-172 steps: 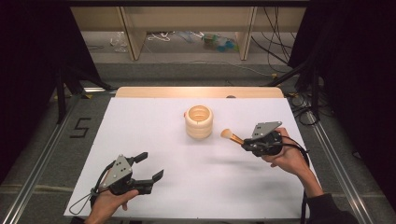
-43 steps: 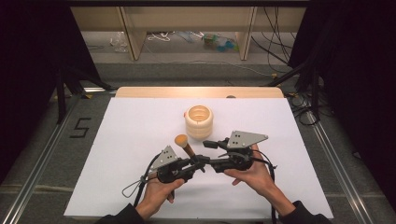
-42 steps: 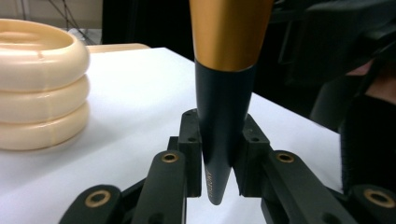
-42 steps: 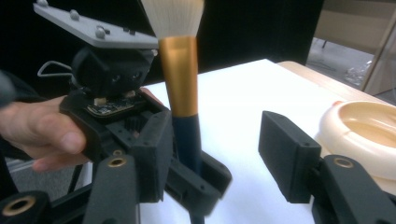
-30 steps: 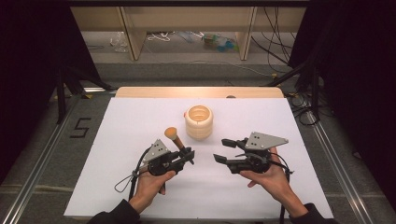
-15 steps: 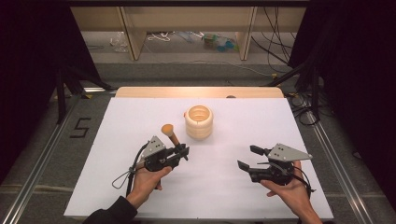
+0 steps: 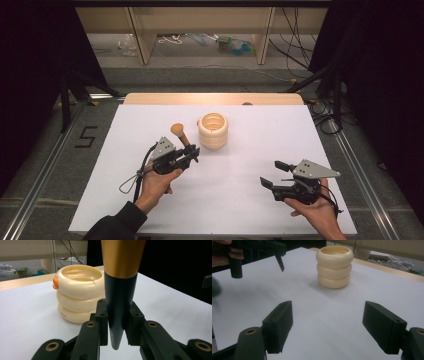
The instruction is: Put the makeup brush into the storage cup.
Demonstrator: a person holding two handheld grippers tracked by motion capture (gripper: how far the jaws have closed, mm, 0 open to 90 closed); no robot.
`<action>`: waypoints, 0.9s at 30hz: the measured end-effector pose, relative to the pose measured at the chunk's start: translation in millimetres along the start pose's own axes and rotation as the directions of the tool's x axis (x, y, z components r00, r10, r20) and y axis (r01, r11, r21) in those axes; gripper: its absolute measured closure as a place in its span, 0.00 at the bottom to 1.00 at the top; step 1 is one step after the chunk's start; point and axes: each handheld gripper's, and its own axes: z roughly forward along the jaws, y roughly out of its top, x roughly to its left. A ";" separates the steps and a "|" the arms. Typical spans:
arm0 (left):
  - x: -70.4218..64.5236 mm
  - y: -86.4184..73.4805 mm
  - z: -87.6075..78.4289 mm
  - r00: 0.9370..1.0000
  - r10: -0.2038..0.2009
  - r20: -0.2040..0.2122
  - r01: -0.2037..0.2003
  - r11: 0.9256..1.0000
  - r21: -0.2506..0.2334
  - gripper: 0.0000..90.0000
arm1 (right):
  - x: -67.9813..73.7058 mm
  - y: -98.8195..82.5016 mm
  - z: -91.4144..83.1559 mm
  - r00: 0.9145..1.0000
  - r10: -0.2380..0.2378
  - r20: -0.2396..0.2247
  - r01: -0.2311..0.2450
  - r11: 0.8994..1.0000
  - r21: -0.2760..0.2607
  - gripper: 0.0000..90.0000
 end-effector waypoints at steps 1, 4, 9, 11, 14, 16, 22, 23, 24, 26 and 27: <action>1.4 2.2 0.7 1.000 0.009 0.006 -0.009 1.000 -0.002 0.84 | 0.2 -1.2 -1.1 1.000 0.002 0.004 -0.002 1.000 0.015 0.28; 3.8 9.9 3.8 1.000 -0.001 -0.004 0.001 1.000 0.001 0.84 | -0.4 -3.7 -0.5 1.000 -0.001 -0.001 0.001 1.000 -0.006 0.29; 9.3 20.9 11.1 1.000 -0.004 -0.010 0.004 1.000 0.016 0.84 | 0.9 -5.5 -1.4 1.000 -0.002 0.003 0.002 1.000 -0.011 0.29; 10.9 25.0 14.1 1.000 0.008 -0.010 -0.007 1.000 0.019 0.84 | 1.4 -5.5 -3.3 1.000 0.004 0.004 -0.004 1.000 0.005 0.29; 13.1 32.9 17.4 1.000 -0.001 -0.007 0.001 1.000 0.011 0.84 | 1.5 -5.8 -5.7 1.000 0.010 0.007 -0.010 1.000 0.028 0.29; 13.7 38.7 19.3 1.000 0.006 -0.005 -0.006 1.000 0.010 0.84 | 0.9 -6.2 -6.8 1.000 0.001 0.013 -0.002 1.000 0.022 0.29; 17.1 51.5 26.5 1.000 0.005 -0.020 -0.005 1.000 -0.006 0.84 | 1.1 -8.8 -7.4 1.000 0.016 0.009 -0.016 1.000 0.015 0.29; 17.3 53.2 27.9 1.000 0.008 -0.020 -0.008 1.000 -0.009 0.84 | 0.4 -9.0 -7.4 1.000 0.004 0.014 -0.005 1.000 0.006 0.29; 18.3 55.2 28.7 0.999 0.019 -0.027 -0.020 1.000 -0.005 0.84 | 0.5 -9.2 -7.7 1.000 0.003 0.021 -0.003 1.000 0.002 0.29; 18.5 58.9 31.2 0.999 0.017 -0.031 -0.017 1.000 -0.006 0.84 | 0.7 -9.7 -9.2 1.000 0.012 0.027 -0.012 1.000 0.009 0.26; 19.4 61.3 33.0 0.999 0.019 -0.031 -0.019 1.000 -0.009 0.84 | 0.4 -11.0 -6.7 1.000 0.018 0.023 -0.017 0.999 -0.027 0.26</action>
